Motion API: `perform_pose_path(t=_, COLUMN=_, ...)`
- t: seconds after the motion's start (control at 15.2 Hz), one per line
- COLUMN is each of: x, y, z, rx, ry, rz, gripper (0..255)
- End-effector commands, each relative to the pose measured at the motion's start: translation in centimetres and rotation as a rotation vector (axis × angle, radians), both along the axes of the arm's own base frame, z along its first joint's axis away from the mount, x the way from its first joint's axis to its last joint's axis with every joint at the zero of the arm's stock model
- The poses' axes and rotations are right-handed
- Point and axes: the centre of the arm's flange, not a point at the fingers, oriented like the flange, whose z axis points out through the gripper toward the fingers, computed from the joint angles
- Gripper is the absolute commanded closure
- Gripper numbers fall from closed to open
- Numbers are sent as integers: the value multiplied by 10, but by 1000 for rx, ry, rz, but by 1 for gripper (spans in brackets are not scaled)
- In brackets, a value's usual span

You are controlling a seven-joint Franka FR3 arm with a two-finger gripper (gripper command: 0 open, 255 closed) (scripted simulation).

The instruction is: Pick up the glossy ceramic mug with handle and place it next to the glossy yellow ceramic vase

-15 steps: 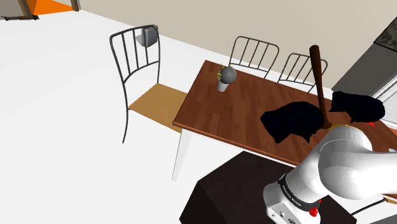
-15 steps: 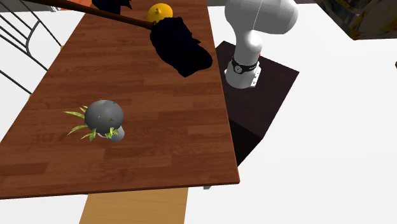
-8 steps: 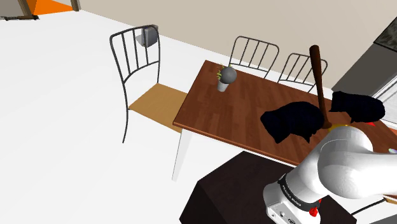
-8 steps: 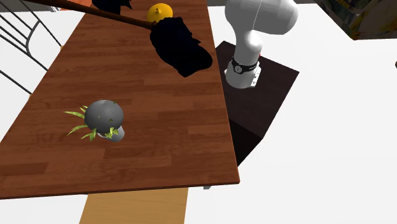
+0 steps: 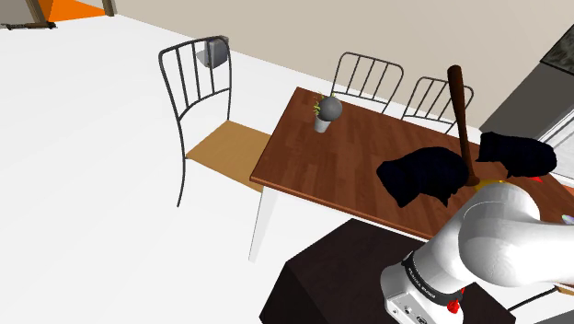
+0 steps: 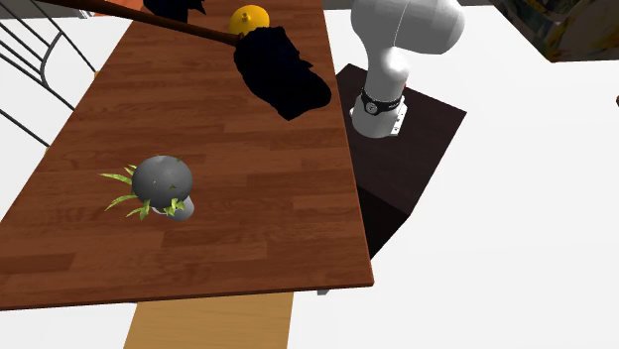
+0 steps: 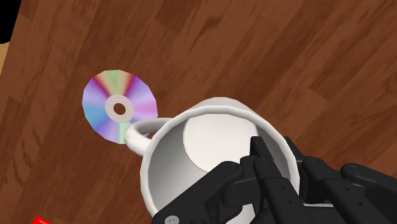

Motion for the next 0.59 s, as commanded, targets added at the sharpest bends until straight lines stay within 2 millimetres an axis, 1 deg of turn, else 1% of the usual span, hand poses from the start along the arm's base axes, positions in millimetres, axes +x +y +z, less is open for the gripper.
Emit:
perform_pose_path(t=0.0, x=0, y=0, z=-10, rx=0, ry=0, rz=0, gripper=255)
perform_pose_path(t=0.53, x=0, y=0, z=-52, rx=0, ry=0, rz=0, gripper=255)
